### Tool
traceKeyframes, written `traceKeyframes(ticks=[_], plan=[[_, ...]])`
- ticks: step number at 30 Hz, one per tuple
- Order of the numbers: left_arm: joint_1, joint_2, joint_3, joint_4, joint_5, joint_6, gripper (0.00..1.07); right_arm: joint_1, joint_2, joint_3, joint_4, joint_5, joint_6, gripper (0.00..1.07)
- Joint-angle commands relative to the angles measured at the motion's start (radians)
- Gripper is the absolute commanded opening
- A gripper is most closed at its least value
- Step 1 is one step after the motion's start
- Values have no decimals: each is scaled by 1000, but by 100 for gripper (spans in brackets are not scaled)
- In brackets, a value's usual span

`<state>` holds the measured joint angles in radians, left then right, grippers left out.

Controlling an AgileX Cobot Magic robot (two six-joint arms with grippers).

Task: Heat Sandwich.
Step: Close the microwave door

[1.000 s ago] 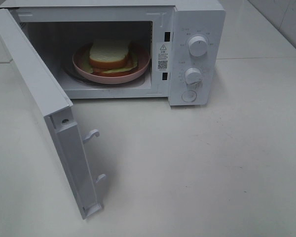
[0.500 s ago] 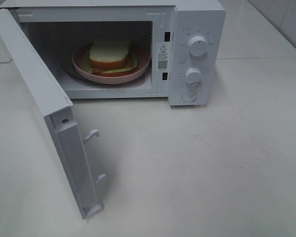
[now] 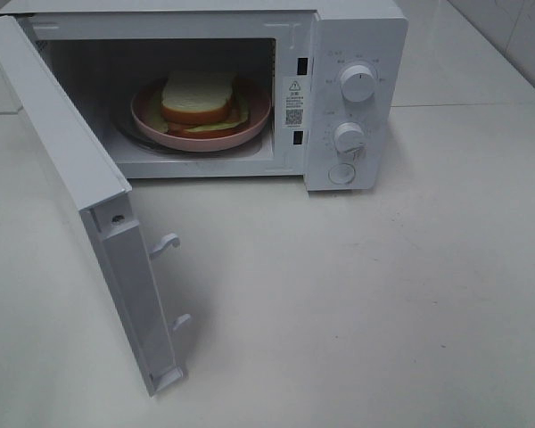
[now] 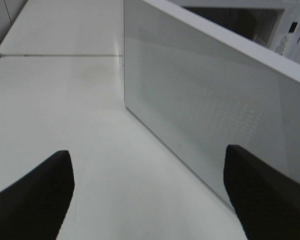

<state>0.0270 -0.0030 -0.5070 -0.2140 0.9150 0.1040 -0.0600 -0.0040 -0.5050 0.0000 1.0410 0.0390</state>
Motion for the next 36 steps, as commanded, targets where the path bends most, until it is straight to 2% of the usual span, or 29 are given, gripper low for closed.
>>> traceKeyframes(ticks=[1, 2, 5, 7, 11, 14, 15, 16, 19, 20, 21, 24, 25, 27, 34, 36], plan=[[-6, 31, -7, 1, -130, 6, 76, -7, -27, 2, 6, -5, 10, 50], [-6, 66, -7, 22, -195, 7, 76, -7, -27, 2, 6, -5, 10, 50], [-6, 111, -7, 54, -245, 7, 75, -7, -27, 2, 6, -5, 10, 50], [-6, 199, -7, 105, -310, 7, 74, -7, -27, 2, 6, -5, 10, 50], [-6, 286, -7, 127, -373, 7, 70, -7, -27, 2, 6, -5, 10, 50], [-6, 426, -7, 123, -460, 7, 57, -7, -27, 2, 6, -5, 10, 50], [-6, 426, -7, 123, -460, 7, 57, -7, -27, 2, 6, -5, 10, 50], [-6, 487, -7, 120, -509, 7, 51, -7, -27, 2, 6, -5, 10, 50], [-6, 581, -7, 113, -580, 7, 39, -7, -27, 2, 6, -5, 10, 50], [-6, 581, -7, 113, -580, 7, 39, -7, -27, 2, 6, -5, 10, 50], [-6, 648, -7, 101, -627, 7, 29, -7, -27, 2, 6, -5, 10, 50], [-6, 741, -7, 74, -708, 7, 16, -7, -27, 2, 6, -5, 10, 50], [-6, 741, -7, 74, -708, 7, 16, -7, -27, 2, 6, -5, 10, 50], [-6, 832, -7, 71, -786, 7, 2, -7, -27, 2, 6, -5, 10, 50], [-6, 973, -6, 74, -931, 8, 0, -7, -27, 2, 6, -5, 10, 50], [-6, 1016, 12, 74, -1024, 7, 0, -7, -27, 2, 6, -5, 10, 50]])
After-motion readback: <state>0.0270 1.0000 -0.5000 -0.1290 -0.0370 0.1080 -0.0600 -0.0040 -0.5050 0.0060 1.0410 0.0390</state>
